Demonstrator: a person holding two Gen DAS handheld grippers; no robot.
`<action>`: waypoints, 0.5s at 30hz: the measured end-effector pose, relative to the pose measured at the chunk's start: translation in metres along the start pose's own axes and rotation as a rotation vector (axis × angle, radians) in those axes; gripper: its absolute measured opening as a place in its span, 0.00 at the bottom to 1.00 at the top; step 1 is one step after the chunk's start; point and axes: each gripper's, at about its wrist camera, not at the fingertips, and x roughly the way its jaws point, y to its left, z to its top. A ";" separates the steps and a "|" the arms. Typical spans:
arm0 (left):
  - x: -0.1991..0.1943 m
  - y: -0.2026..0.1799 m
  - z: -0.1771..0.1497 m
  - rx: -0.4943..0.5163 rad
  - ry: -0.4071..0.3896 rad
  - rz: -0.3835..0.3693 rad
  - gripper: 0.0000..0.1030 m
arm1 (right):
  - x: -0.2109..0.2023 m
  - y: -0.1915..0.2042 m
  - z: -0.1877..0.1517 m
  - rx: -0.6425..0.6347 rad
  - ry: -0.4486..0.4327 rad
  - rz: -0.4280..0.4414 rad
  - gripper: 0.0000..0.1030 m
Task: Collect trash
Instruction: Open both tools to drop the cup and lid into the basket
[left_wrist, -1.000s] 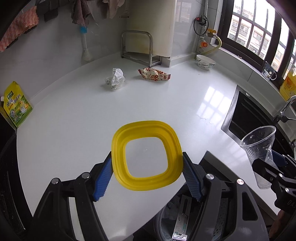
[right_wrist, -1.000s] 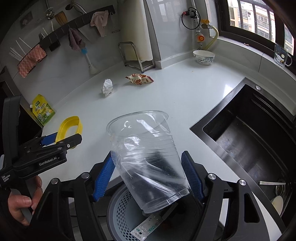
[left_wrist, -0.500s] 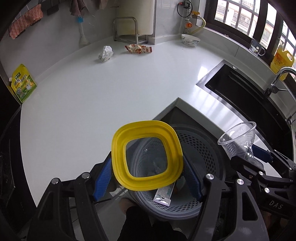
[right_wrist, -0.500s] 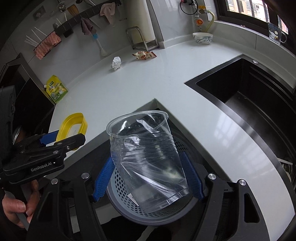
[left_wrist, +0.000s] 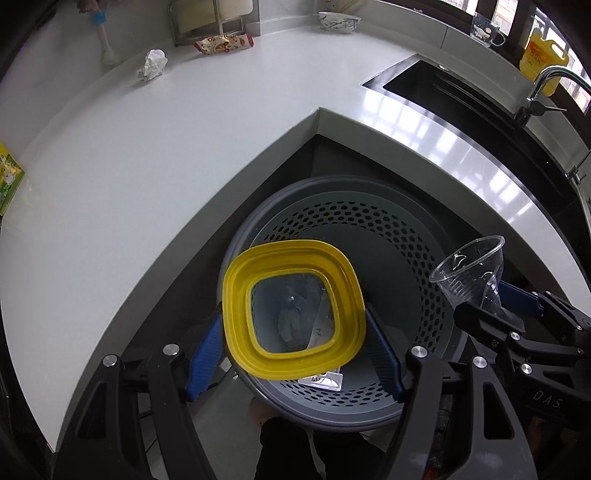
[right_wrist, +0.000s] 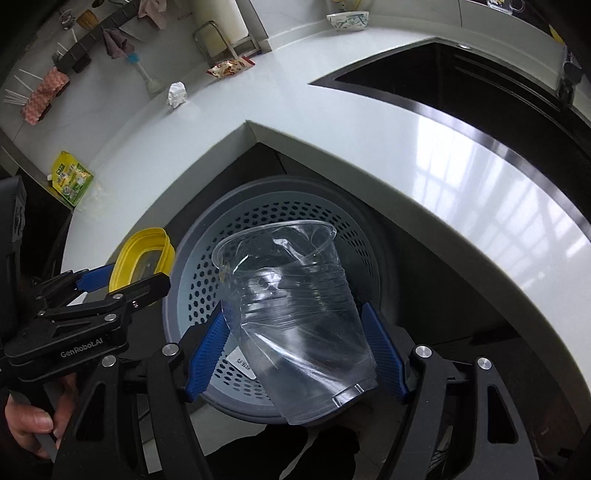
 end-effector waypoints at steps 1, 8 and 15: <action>0.006 0.001 -0.001 0.007 0.007 -0.006 0.67 | 0.005 -0.001 -0.001 0.017 0.002 0.002 0.68; 0.033 0.001 -0.003 0.039 0.023 -0.027 0.67 | 0.043 -0.001 -0.002 0.054 0.031 -0.017 0.68; 0.047 0.008 -0.003 0.030 0.033 -0.030 0.67 | 0.057 0.003 0.002 0.071 0.042 -0.041 0.68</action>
